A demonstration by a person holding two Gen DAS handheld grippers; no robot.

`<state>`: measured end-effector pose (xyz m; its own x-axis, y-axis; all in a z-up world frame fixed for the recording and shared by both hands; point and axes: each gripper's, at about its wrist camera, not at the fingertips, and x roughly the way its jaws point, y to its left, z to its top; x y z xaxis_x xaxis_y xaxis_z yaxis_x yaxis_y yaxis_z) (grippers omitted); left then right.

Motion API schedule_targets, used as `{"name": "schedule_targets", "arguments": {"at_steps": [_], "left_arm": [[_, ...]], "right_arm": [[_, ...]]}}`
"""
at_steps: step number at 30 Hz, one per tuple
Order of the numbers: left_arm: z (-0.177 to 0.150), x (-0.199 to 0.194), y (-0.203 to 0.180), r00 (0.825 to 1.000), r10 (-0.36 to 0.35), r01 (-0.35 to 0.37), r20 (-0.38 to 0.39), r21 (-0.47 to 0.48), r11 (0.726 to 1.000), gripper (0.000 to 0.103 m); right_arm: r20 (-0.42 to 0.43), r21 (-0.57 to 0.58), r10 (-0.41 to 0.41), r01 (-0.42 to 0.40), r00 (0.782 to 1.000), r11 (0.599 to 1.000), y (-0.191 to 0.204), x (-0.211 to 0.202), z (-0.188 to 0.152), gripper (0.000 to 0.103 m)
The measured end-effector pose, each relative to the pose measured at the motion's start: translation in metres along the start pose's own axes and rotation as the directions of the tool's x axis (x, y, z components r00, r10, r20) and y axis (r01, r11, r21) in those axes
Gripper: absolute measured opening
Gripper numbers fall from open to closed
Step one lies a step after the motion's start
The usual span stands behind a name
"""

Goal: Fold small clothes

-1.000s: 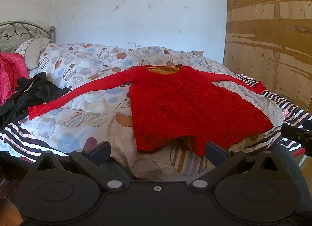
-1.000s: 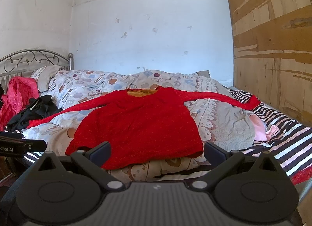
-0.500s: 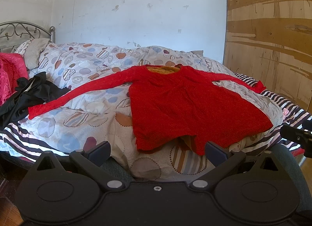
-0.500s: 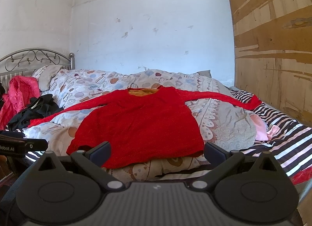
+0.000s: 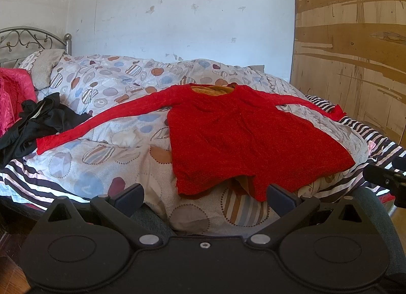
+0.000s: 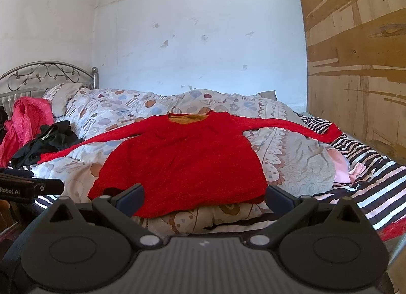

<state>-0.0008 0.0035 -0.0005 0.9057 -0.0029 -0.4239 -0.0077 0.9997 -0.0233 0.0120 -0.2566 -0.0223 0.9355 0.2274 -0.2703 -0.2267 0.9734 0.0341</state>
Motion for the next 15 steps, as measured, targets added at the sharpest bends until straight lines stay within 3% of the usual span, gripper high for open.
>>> {"name": "schedule_targets", "arguments": {"at_steps": [15], "left_arm": [[-0.0008,-0.0002,0.0003,1.0,0.0,0.0,-0.001,0.0,1.0,0.102]], "right_arm": [[-0.01,0.0,0.009,-0.009,1.0,1.0,-0.0006,0.0017,-0.0018,0.103]]}}
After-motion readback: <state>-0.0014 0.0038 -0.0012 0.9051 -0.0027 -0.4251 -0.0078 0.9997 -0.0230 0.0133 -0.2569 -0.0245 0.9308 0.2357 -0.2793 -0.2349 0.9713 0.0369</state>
